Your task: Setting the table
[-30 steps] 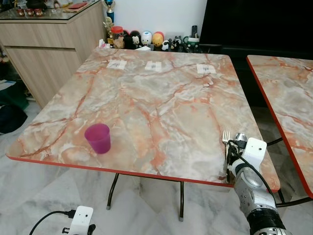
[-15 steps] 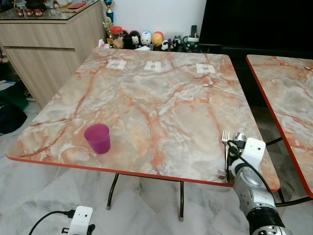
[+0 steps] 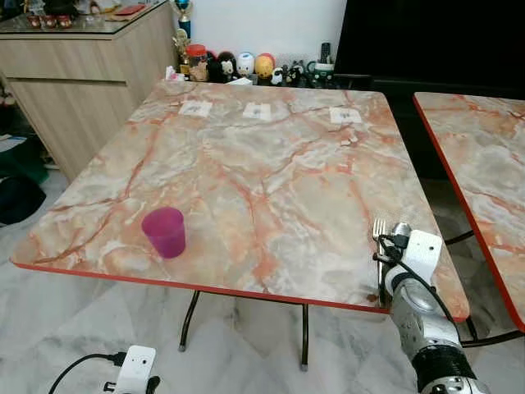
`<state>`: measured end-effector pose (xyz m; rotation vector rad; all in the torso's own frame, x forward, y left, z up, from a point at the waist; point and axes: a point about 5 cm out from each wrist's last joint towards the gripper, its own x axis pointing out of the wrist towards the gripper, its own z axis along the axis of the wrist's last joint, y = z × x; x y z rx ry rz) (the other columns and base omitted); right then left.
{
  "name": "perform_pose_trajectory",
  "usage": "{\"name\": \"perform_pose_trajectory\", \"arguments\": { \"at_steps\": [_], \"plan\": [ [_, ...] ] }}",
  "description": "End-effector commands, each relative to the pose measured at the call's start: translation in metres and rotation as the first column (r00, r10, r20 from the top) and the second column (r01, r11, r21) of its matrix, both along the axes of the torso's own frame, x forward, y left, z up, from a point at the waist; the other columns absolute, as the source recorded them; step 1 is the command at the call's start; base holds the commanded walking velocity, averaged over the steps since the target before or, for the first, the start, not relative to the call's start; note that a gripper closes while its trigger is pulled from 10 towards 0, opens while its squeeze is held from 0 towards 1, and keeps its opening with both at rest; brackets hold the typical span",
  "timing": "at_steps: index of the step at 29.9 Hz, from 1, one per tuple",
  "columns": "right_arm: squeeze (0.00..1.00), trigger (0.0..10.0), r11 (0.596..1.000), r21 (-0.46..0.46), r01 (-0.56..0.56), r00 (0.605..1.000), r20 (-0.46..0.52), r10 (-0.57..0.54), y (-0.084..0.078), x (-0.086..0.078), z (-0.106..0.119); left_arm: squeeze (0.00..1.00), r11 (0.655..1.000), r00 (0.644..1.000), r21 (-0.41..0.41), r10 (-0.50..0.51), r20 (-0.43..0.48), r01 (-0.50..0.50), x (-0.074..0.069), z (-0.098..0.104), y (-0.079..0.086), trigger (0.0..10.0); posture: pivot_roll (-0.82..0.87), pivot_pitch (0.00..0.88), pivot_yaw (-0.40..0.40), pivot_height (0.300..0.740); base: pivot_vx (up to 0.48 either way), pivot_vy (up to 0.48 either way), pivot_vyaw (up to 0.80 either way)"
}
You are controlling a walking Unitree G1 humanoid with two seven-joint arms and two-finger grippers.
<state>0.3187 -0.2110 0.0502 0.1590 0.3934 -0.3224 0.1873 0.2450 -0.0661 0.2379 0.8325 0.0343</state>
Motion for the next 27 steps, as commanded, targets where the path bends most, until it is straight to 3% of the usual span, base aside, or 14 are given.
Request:
{"name": "perform_pose_trajectory", "arguments": {
  "at_steps": [1, 7, 14, 19, 20, 21, 22, 27],
  "plan": [
    [0.00, 0.0, 1.000, 0.018, -0.004, 0.998, -0.065, 0.005, 0.003, -0.006, -0.013, 0.00, 1.000, 1.000, -0.003, 0.000, -0.021, 0.000, -0.004, -0.002, 0.001, 10.0, 0.09, 0.000, -0.014, 0.740, 0.000, 0.000, 0.00],
    [0.00, 0.0, 1.000, 0.015, 0.003, 0.998, -0.069, -0.002, 0.003, -0.007, -0.014, 0.00, 1.000, 1.000, -0.007, -0.006, -0.014, 0.006, -0.002, -0.001, -0.001, 10.0, 0.09, 0.000, -0.013, 0.740, 0.000, 0.000, 0.00],
    [0.00, 0.0, 0.996, -0.031, 0.080, 0.995, -0.056, -0.081, -0.011, -0.012, -0.013, 0.00, 1.000, 1.000, -0.011, -0.012, -0.009, 0.012, 0.000, -0.001, -0.003, 10.0, 0.09, 0.000, -0.015, 0.740, 0.000, 0.000, 0.00],
    [0.00, 0.2, 0.989, -0.098, 0.111, 0.992, 0.075, -0.103, -0.017, -0.010, 0.003, 0.00, 1.000, 1.000, -0.011, -0.010, -0.006, 0.010, 0.001, -0.001, -0.003, 10.0, 0.09, 0.000, -0.018, 0.740, 0.000, 0.000, 0.00],
    [0.00, 8.2, 0.981, -0.140, 0.131, 0.986, 0.124, -0.113, -0.021, -0.011, 0.010, 0.00, 1.000, 1.000, -0.013, -0.009, -0.006, 0.009, 0.001, -0.001, -0.004, 10.0, 0.09, 0.000, -0.019, 0.740, 0.000, 0.000, 0.00],
    [0.00, 8.2, 0.979, -0.151, 0.137, 0.983, 0.141, -0.116, -0.022, -0.011, 0.012, 0.00, 1.000, 1.000, -0.013, -0.008, -0.006, 0.008, 0.001, -0.001, -0.004, 10.0, 0.09, 0.000, -0.019, 0.740, 0.000, 0.000, 0.00],
    [0.00, 10.0, 0.978, -0.152, 0.143, 0.980, 0.160, -0.118, -0.023, -0.011, 0.014, 0.00, 1.000, 1.000, -0.014, -0.008, -0.006, 0.008, 0.001, -0.001, -0.004, 10.0, 0.09, 0.000, -0.019, 0.740, 0.000, 0.000, 0.00],
    [0.00, 10.0, 0.976, -0.160, 0.145, 0.959, 0.264, -0.099, -0.025, -0.015, 0.026, 0.00, 1.000, 1.000, -0.016, -0.008, -0.008, 0.008, -0.001, -0.002, -0.004, 10.0, 0.09, 0.000, -0.019, 0.740, 0.000, 0.000, 0.00]
  ]
}}
